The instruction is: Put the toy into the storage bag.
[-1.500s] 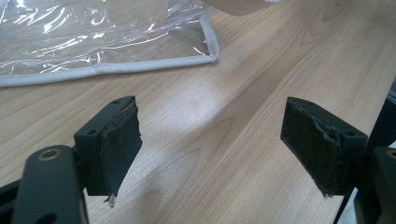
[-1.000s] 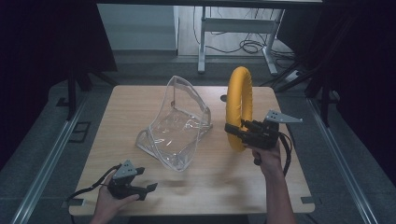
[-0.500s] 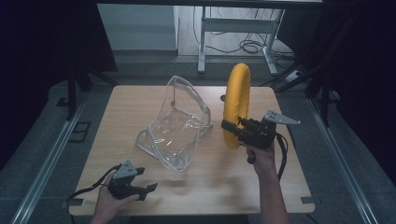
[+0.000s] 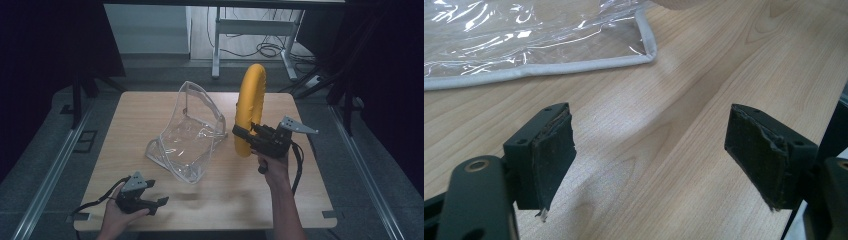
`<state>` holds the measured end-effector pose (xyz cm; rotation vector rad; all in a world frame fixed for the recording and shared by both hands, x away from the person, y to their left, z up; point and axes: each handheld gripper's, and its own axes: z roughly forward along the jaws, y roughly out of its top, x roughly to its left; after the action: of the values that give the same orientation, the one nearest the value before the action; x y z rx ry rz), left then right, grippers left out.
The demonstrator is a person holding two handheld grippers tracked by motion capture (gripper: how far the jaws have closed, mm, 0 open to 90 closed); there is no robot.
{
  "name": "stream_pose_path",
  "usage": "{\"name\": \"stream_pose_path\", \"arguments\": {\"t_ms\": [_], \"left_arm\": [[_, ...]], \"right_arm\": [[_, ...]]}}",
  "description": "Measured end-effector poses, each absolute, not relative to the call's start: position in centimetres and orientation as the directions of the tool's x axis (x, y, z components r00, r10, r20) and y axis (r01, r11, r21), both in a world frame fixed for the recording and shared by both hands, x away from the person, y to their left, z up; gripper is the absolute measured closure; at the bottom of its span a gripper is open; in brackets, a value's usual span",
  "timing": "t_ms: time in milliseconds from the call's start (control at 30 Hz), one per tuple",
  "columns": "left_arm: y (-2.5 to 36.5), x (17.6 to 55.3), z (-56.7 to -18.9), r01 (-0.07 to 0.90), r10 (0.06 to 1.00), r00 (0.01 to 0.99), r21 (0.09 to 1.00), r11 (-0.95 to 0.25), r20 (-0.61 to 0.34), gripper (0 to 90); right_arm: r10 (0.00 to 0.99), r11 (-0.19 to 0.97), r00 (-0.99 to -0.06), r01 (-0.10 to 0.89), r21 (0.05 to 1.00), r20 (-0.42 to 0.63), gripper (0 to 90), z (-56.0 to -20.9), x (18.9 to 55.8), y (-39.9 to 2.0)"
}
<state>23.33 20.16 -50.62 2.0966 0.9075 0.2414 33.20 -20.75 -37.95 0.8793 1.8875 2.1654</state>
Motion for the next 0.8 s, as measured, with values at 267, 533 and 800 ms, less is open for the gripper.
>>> {"name": "stream_pose_path", "arguments": {"t_ms": [267, 533, 800], "left_arm": [[20.1, 23.3, -50.6, 0.521, 0.677, 0.723, 0.752, -0.404, -0.138, 19.7], [20.1, 23.3, -50.7, 0.522, 0.677, 0.722, 0.752, -0.403, -0.139, 19.7], [20.1, 23.3, -50.7, 0.522, 0.677, 0.723, 0.751, -0.404, -0.138, 19.8]], "right_arm": [[0.461, -0.254, -0.825, 0.231, 0.939, 0.327, 51.6, -36.9, 32.7, -19.8], [0.441, -0.279, -0.844, 0.195, 0.94, 0.306, 51.6, -35.5, 32.1, -18.9], [0.426, -0.284, -0.861, 0.163, 0.945, 0.277, 51.6, -34.4, 32.0, -18.1]]}}
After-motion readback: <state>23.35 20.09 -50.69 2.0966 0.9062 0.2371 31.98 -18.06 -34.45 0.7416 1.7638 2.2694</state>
